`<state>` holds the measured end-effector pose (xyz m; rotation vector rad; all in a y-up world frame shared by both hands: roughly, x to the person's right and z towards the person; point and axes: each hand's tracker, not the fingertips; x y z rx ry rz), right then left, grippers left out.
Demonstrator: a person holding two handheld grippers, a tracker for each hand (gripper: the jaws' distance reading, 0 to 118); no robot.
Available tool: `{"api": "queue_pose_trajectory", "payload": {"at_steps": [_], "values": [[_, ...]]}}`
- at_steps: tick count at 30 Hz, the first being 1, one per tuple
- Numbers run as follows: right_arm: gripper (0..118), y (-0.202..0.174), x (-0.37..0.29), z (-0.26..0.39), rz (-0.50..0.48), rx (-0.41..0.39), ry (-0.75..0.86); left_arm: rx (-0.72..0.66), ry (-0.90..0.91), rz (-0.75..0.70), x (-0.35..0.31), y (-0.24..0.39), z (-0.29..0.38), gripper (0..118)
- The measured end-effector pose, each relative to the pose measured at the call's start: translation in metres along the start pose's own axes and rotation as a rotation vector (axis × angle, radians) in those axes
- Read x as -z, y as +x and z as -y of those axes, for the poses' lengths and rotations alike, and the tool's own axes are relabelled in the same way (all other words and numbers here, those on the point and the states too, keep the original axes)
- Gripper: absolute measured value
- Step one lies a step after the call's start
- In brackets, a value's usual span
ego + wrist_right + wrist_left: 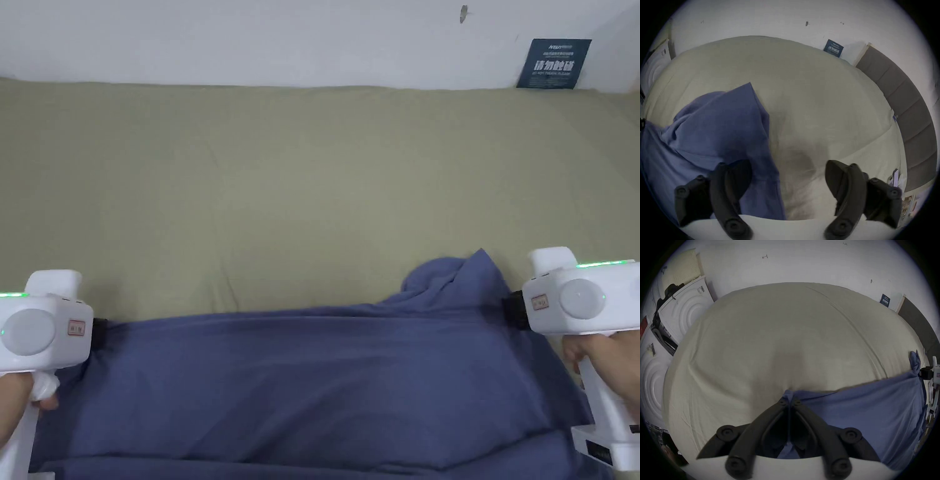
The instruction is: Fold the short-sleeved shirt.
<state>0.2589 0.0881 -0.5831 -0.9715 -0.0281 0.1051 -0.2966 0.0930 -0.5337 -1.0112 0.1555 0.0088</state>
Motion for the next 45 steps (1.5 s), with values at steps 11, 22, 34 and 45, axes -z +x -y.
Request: {"api": "queue_pose_trajectory", "payload": {"at_steps": [11, 22, 34, 45], "values": [[3, 0.004, -0.148, 0.04, 0.053, -0.032, 0.256, -0.038, 0.164, 0.051, -0.121, -0.023, 0.031, 2], [3, 0.019, -0.253, 0.169, 0.012, 0.017, 0.303, 0.027, 0.225, 0.079, -0.212, -0.044, 0.148, 1], [3, 0.02, -0.208, 0.26, 0.03, 0.004, 0.147, -0.031, 0.093, 0.098, -0.177, -0.053, 0.227, 2], [110, -0.02, -0.238, 0.242, 0.011, -0.003, 0.209, -0.127, 0.152, 0.119, -0.203, -0.053, 0.213, 117]]}}
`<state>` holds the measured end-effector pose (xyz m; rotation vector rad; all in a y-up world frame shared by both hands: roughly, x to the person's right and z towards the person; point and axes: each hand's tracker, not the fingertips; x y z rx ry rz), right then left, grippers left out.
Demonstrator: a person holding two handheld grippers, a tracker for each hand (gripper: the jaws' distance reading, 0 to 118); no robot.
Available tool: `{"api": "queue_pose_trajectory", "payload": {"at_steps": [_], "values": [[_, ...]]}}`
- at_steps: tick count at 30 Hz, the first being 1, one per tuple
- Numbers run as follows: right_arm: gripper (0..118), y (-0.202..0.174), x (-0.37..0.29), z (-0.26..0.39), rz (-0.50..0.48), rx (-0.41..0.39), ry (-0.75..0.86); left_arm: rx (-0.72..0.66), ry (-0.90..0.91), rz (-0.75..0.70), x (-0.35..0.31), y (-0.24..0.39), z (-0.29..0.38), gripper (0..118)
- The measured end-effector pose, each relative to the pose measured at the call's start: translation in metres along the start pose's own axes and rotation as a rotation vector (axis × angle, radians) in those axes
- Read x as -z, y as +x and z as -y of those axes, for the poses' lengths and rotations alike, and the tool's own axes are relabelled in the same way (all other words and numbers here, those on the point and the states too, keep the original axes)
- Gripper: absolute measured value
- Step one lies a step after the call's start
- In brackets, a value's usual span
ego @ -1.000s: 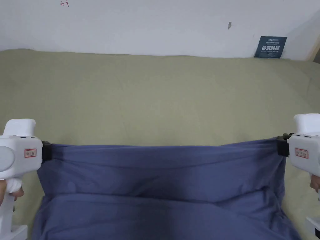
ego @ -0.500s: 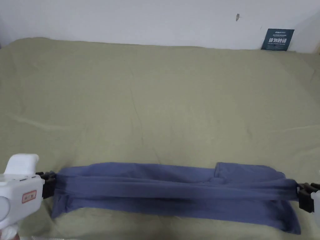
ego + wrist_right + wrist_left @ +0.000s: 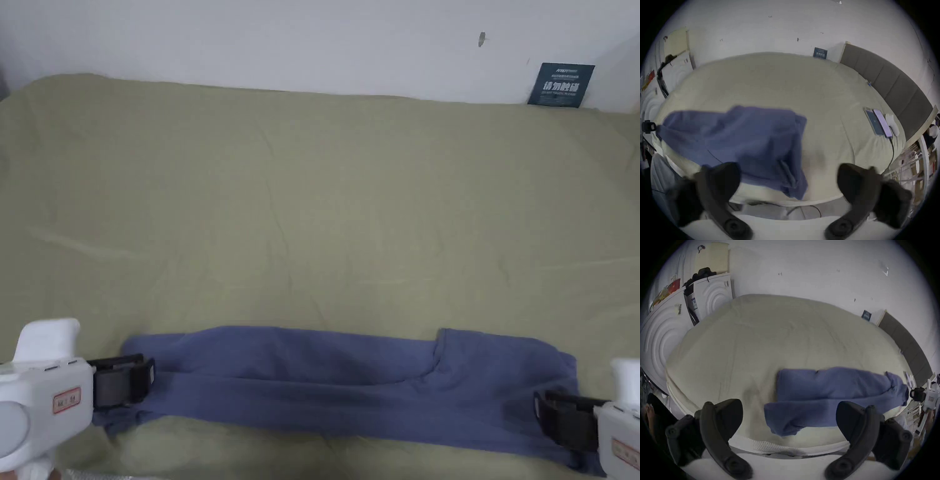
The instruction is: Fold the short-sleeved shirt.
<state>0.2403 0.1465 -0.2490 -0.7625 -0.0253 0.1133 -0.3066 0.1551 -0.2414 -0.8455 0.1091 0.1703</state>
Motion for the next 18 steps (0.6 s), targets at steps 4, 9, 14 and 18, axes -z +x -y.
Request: {"api": "queue_pose_trajectory", "payload": {"at_steps": [4, 9, 14, 18], "values": [[84, -0.045, -0.008, -0.025, -0.034, -0.031, 0.131, 0.013, 0.089, 0.006, -0.015, 0.016, -0.014, 51], [5, -0.105, -0.021, -0.028, 0.039, -0.084, 0.281, 0.012, 0.041, 0.047, 0.003, 0.012, -0.012, 0], [4, -0.131, -0.03, -0.019, 0.0, -0.011, 0.289, -0.154, -0.024, 0.138, 0.014, -0.029, -0.019, 0], [4, -0.152, -0.035, -0.02, 0.02, -0.038, 0.311, -0.229, -0.107, 0.254, 0.028, -0.068, -0.032, 0]]}}
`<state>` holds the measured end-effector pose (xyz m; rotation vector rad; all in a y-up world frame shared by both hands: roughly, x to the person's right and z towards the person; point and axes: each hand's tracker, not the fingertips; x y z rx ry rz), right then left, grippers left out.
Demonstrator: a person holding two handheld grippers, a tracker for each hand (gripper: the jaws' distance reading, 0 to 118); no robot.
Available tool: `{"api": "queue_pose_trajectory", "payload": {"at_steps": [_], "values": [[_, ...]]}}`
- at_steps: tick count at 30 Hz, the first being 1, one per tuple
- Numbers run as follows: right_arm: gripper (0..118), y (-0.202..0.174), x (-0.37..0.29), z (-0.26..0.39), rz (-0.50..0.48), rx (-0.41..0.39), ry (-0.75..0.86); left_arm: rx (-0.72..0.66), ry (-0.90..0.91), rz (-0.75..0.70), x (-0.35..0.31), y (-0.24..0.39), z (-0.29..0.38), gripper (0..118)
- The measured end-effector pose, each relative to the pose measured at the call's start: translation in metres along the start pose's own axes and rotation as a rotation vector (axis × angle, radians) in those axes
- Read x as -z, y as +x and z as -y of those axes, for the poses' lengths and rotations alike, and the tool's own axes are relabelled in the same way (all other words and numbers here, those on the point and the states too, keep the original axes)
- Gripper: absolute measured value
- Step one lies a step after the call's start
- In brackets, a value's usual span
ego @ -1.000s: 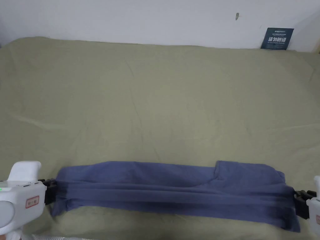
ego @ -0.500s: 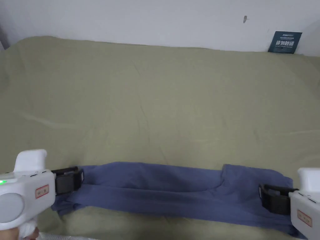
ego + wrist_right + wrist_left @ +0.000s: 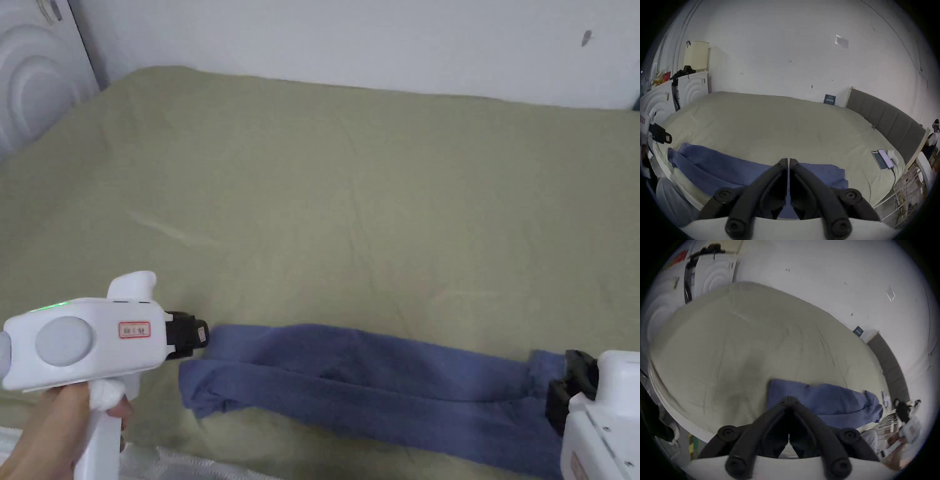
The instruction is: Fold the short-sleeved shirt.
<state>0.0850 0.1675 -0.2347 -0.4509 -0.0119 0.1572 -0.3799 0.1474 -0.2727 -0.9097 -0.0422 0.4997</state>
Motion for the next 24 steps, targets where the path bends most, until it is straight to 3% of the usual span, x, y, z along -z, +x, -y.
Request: {"api": "queue_pose_trajectory", "payload": {"at_steps": [4, 11, 12, 13, 14, 15, 16, 19, 24], "values": [[4, -0.014, 0.002, 0.001, -0.018, -0.011, -0.005, -0.105, -0.174, 0.235, 0.014, -0.039, -0.025, 0], [4, -0.022, 0.009, 0.007, -0.029, -0.031, -0.036, -0.134, -0.291, 0.318, 0.033, -0.064, -0.033, 2], [4, -0.022, 0.009, 0.007, -0.027, -0.035, -0.034, -0.122, -0.287, 0.307, 0.034, -0.065, -0.032, 11], [4, -0.021, 0.01, 0.007, -0.028, -0.04, -0.032, -0.106, -0.29, 0.307, 0.036, -0.065, -0.03, 34], [4, -0.021, 0.012, 0.007, -0.027, -0.045, -0.034, -0.1, -0.293, 0.322, 0.038, -0.067, -0.031, 81], [5, -0.021, 0.013, 0.006, -0.026, -0.046, -0.035, -0.107, -0.297, 0.372, 0.04, -0.068, -0.029, 112], [4, -0.021, 0.015, 0.006, -0.025, -0.046, -0.039, -0.109, -0.311, 0.396, 0.045, -0.067, -0.027, 118], [5, -0.02, 0.018, 0.006, -0.028, -0.033, -0.049, -0.141, -0.333, 0.468, 0.058, -0.067, -0.027, 118], [4, -0.02, 0.019, 0.008, -0.03, -0.025, -0.062, -0.144, -0.379, 0.468, 0.086, -0.051, -0.012, 118]]}}
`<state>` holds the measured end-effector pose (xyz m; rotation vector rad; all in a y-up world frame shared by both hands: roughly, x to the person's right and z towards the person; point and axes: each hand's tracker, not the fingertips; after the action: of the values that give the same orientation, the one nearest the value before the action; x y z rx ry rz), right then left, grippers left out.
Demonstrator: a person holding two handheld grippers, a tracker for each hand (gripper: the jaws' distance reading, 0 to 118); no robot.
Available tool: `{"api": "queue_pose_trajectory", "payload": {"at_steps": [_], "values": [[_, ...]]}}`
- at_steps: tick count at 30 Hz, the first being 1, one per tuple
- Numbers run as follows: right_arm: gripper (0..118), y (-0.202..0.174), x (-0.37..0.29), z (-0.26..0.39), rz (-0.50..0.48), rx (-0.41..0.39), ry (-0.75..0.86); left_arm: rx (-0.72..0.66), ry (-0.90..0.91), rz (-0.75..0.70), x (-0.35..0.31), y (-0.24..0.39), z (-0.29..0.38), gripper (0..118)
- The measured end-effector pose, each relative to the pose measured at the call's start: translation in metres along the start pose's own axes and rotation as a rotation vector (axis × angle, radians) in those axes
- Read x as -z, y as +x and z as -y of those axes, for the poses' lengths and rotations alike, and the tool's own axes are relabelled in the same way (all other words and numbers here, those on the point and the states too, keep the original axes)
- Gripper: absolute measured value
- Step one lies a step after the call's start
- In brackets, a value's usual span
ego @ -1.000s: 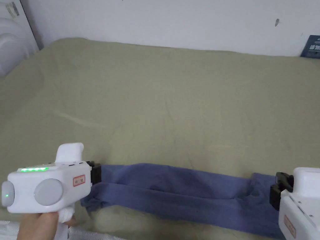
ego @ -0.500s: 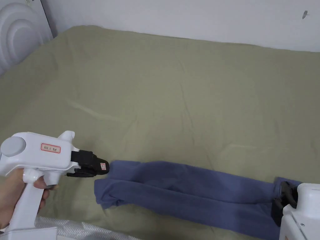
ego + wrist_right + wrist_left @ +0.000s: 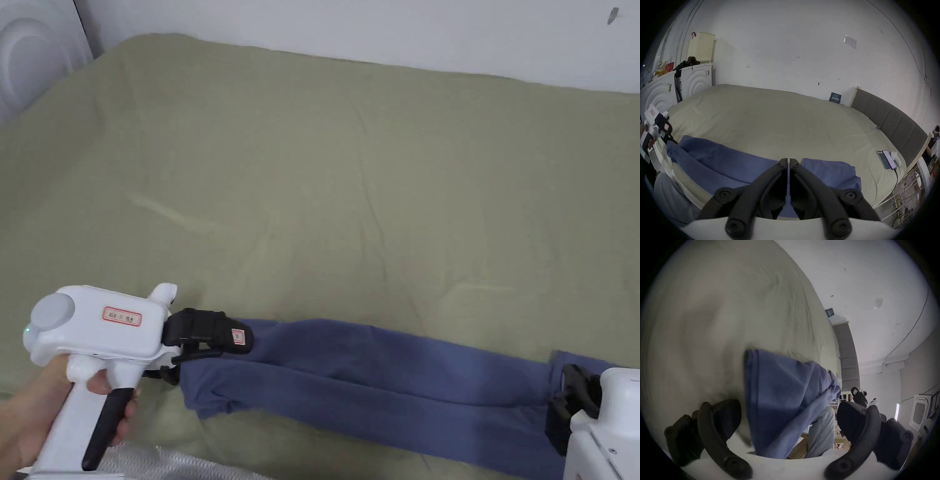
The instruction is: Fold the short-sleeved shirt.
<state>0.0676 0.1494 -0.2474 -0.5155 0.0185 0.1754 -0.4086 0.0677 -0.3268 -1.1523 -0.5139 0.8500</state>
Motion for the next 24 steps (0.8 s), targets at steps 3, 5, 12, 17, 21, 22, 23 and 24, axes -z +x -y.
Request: {"api": "queue_pose_trajectory", "payload": {"at_steps": [3, 5, 12, 17, 21, 22, 23, 24], "values": [[4, 0.002, -0.001, 0.003, 0.0, 0.006, -0.004, -0.043, 0.014, 0.05, 0.003, 0.001, 0.0, 118], [5, 0.003, -0.001, 0.004, -0.005, 0.013, -0.012, -0.086, 0.025, 0.112, 0.009, 0.0, 0.0, 99], [5, 0.01, -0.013, 0.0, -0.01, 0.027, 0.009, -0.148, 0.122, -0.093, 0.001, 0.006, 0.001, 8], [4, 0.017, -0.016, -0.008, -0.016, 0.039, 0.04, -0.132, 0.236, -0.147, -0.054, 0.02, 0.008, 8], [5, 0.02, -0.014, -0.016, -0.02, 0.051, 0.06, -0.112, 0.319, -0.273, -0.104, 0.037, 0.018, 8], [5, 0.02, -0.013, -0.018, -0.019, 0.052, 0.065, -0.048, 0.312, -0.311, -0.11, 0.043, 0.018, 8], [4, 0.02, -0.012, -0.019, -0.015, 0.056, 0.073, -0.018, 0.293, -0.329, -0.111, 0.057, 0.021, 8], [5, 0.021, -0.011, -0.021, -0.012, 0.059, 0.074, 0.01, 0.281, -0.344, -0.11, 0.072, 0.024, 8]]}}
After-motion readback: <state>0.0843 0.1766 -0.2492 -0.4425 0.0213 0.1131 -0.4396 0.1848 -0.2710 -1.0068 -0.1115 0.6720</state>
